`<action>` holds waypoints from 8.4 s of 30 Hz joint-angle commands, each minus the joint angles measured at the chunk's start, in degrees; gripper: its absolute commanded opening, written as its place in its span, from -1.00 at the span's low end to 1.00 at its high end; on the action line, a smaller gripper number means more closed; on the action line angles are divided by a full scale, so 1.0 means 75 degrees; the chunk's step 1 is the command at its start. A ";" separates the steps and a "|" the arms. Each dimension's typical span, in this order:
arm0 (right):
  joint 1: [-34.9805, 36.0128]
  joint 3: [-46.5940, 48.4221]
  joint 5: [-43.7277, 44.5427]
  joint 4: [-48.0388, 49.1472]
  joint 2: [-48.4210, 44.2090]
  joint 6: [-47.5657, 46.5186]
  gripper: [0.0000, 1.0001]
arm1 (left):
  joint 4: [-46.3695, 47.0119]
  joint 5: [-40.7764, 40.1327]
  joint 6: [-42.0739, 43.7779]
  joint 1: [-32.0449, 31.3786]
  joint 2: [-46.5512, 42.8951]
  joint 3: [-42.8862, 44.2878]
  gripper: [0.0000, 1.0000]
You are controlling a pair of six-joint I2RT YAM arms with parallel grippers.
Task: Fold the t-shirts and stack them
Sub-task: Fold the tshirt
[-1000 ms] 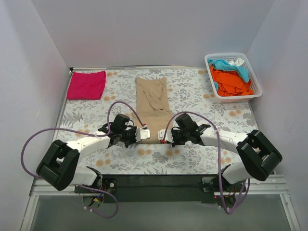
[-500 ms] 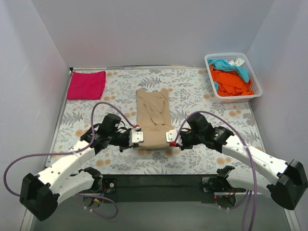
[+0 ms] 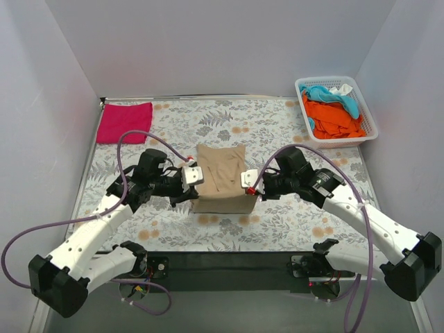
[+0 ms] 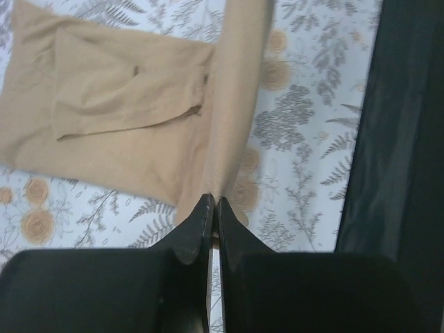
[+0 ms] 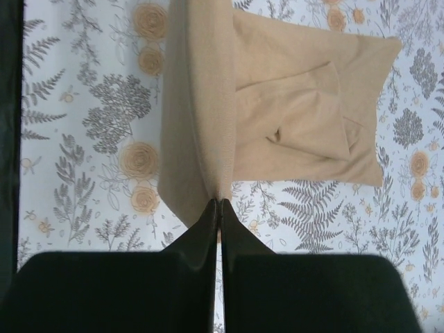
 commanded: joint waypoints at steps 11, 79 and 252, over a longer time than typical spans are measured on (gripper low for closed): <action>-0.1283 0.1233 -0.0393 0.1181 0.1640 -0.0742 -0.97 | 0.1639 0.0552 -0.0061 0.1553 0.2090 0.1297 -1.00; -0.2831 0.5136 -0.2211 0.2260 0.8249 0.4439 -0.42 | 0.4922 0.0295 -0.7280 0.2467 0.8264 0.3547 -0.35; -0.2315 0.3963 -0.3231 0.3162 0.8544 0.4566 -0.47 | 0.5226 -0.0690 0.2388 0.0077 0.7259 0.2623 -1.00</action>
